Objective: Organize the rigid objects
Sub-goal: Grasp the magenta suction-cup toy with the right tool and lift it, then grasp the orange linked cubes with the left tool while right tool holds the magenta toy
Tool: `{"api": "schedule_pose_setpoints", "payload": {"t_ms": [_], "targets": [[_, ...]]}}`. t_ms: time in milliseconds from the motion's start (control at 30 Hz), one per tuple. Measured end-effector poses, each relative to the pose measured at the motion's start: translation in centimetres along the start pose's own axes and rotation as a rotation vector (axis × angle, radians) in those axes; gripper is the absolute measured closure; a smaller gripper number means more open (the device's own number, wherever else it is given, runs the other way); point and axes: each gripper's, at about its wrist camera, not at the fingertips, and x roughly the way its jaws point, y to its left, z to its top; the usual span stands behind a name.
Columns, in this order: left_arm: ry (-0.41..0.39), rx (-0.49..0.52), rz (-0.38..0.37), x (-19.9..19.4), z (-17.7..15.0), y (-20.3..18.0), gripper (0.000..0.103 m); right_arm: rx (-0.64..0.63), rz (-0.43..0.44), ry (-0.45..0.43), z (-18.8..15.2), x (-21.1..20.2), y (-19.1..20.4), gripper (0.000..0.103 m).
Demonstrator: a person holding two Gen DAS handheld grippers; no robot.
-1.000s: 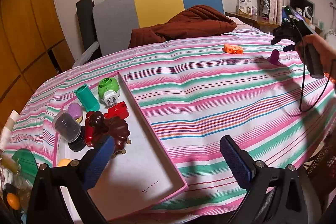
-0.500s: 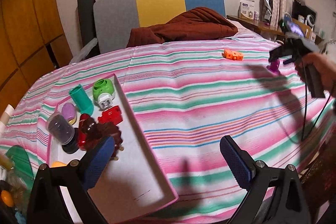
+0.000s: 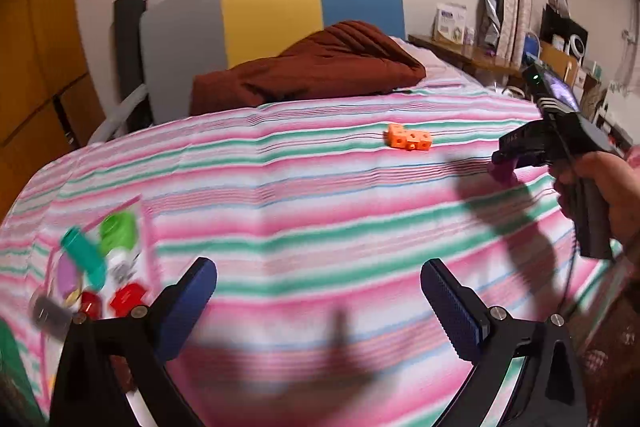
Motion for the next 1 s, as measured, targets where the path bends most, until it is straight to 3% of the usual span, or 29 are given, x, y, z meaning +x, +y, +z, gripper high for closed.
{"api": "schedule_pose_setpoints", "payload": {"t_ms": [233, 433, 900, 1000], "targets": [[0.014, 0.021, 0.002, 6.6, 5.6, -3.6, 0.000, -0.008, -0.024, 0.024, 0.3, 0.5, 0.1, 0.070], [0.041, 0.101, 0.024, 12.9, 8.8, -7.4, 0.000, 0.018, -0.011, 0.045, 0.2, 0.5, -0.3, 0.070], [0.034, 0.117, -0.037, 18.9, 11.7, -11.2, 0.000, 0.063, 0.007, 0.067, 0.3, 0.6, -0.9, 0.070], [0.053, 0.111, -0.044, 19.7, 11.8, -11.2, 0.007, 0.060, 0.004, 0.067, 0.4, 0.6, -0.8, 0.070]]}}
